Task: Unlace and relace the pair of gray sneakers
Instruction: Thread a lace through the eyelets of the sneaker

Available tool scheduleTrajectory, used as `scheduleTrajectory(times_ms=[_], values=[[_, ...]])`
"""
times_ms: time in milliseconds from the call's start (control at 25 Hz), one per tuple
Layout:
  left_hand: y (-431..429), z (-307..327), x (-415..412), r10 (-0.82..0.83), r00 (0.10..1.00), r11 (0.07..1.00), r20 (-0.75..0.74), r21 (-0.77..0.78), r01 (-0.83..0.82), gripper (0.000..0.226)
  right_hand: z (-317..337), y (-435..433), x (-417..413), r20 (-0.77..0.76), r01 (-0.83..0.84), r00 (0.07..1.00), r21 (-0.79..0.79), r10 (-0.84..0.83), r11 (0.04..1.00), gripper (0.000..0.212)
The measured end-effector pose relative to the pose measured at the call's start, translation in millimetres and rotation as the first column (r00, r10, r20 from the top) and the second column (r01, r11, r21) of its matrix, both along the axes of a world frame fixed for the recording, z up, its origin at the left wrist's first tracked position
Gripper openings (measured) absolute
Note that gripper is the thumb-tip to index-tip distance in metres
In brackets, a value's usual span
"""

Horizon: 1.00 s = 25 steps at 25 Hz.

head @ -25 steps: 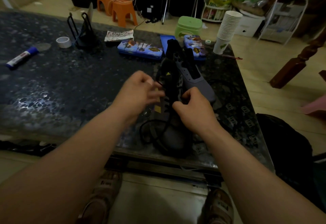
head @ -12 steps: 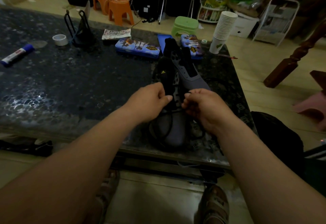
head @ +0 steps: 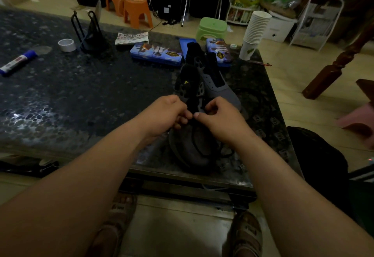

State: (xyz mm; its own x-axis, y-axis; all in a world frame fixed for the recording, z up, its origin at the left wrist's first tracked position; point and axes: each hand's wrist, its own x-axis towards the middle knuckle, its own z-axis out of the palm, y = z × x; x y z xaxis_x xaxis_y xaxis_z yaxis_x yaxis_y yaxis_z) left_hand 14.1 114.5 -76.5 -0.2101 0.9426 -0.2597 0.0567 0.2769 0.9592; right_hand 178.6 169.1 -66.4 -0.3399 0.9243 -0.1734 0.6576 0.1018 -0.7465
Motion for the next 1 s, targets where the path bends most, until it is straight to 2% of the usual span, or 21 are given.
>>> scheduleTrajectory(times_ms=[80,160,200,240,280,320,360,400,440,520,600,760,800,840,880,920,960,1000], values=[[-1.0,6.7,-12.5,0.235,0.951,0.97,0.202,0.016,-0.243,0.015,-3.5,1.7,-0.8,0.001,0.032,0.999,-0.003,-0.032,0.999,0.033],[-0.5,8.7,-33.0,0.442,0.758,0.863,0.48,0.003,-0.505,0.012,-4.4,3.5,2.2,-0.069,0.031,0.997,-0.074,-0.036,0.997,0.031],[-1.7,8.3,-37.6,0.454,0.7,0.837,0.551,0.007,-0.548,0.012,-3.9,3.5,3.2,-0.116,0.023,0.993,-0.1,-0.034,0.995,0.032],[-2.4,6.6,-36.8,0.449,0.736,0.84,0.507,0.039,-0.54,0.014,-3.4,3.4,3.8,-0.174,0.015,0.984,-0.12,-0.036,0.993,0.033],[-2.8,2.7,-31.7,0.43,0.848,0.871,0.31,0.105,-0.479,0.015,-3.4,3.9,3.9,-0.235,0.013,0.971,-0.137,-0.045,0.99,0.037],[-2.9,-2.4,-22.8,0.359,0.933,0.919,0.017,0.169,-0.357,0.016,-4.1,5.0,3.9,-0.291,0.012,0.955,-0.153,-0.057,0.988,0.043],[-2.7,-6.8,-12.2,0.247,0.931,0.961,-0.268,0.193,-0.199,0.019,-4.1,6.0,4.0,-0.323,0.016,0.944,-0.161,-0.068,0.987,0.047],[-1.8,-9.5,-3.3,0.138,0.855,0.982,-0.499,0.184,-0.051,0.023,-4.4,6.6,4.1,-0.325,0.021,0.943,-0.152,-0.07,0.988,0.048],[-0.6,-9.7,1.9,0.068,0.769,0.985,-0.636,0.163,0.048,0.023,-4.8,6.6,3.7,-0.293,0.024,0.954,-0.124,-0.06,0.992,0.048],[1.4,-4.4,4.0,0.002,0.672,0.98,-0.741,0.134,0.145,0.02,-7.2,4.9,3.5,-0.165,0.009,0.986,-0.032,-0.015,0.999,0.049],[1.3,1.7,1.2,-0.061,0.625,0.981,-0.778,0.07,0.182,0.022,-8.0,3.1,3.3,-0.054,-0.015,0.998,0.037,0.017,0.999,0.051],[-5.7,14.8,-17.7,-0.178,0.478,0.977,-0.86,-0.096,0.193,0.028,-8.3,3.1,4.1,0.008,-0.011,1.0,0.056,0.01,0.998,0.049],[-7.7,16.2,-26.2,-0.179,0.48,0.979,-0.859,-0.107,0.173,0.031,-8.8,3.5,4.7,0.005,-0.008,1.0,0.047,0.008,0.999,0.05],[-9.1,16.8,-34.4,-0.133,0.528,0.989,-0.839,-0.082,0.119,0.033,-8.9,3.5,5.0,0.003,-0.007,1.0,0.033,0.007,0.999,0.05],[-8.9,15.6,-40.0,-0.04,0.621,0.999,-0.783,-0.026,0.031,0.034,-8.9,3.1,5.3,0.002,-0.006,1.0,0.018,0.006,1.0,0.049],[-9.0,14.8,-41.7,0.078,0.748,0.997,-0.659,0.042,-0.067,0.035,-8.6,2.4,5.7,0.004,-0.005,1.0,0.012,0.005,1.0,0.048],[-8.0,13.4,-38.4,0.183,0.881,0.983,-0.437,0.096,-0.157,0.033,-9.2,2.8,5.6,0.01,-0.001,1.0,0.016,0.001,1.0,0.046],[-6.5,13.3,-29.4,0.25,0.958,0.965,-0.143,0.124,-0.233,0.028,-9.5,3.0,5.7,0.017,0.003,1.0,0.027,-0.004,1.0,0.045]])
